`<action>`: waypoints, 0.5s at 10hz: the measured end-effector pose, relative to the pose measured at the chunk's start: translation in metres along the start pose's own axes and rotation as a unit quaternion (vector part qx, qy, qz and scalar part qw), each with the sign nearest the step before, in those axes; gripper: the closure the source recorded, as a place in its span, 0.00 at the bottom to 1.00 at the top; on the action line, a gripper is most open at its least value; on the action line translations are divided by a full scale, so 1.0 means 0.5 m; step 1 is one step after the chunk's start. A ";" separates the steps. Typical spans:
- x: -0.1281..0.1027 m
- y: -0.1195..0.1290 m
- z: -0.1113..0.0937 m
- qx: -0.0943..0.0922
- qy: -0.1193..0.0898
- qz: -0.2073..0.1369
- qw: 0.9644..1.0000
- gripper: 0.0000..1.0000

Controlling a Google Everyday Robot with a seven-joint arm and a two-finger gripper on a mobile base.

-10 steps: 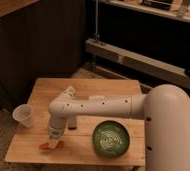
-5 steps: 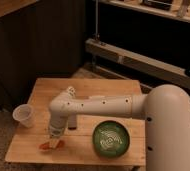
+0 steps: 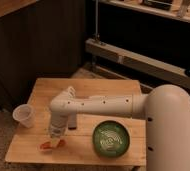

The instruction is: Place the pepper in the ceramic bowl

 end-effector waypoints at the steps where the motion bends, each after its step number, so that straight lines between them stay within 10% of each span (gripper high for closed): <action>1: -0.001 0.000 0.000 0.000 -0.001 -0.001 1.000 0.97; 5: -0.004 -0.001 -0.005 0.002 -0.004 -0.007 1.000 0.97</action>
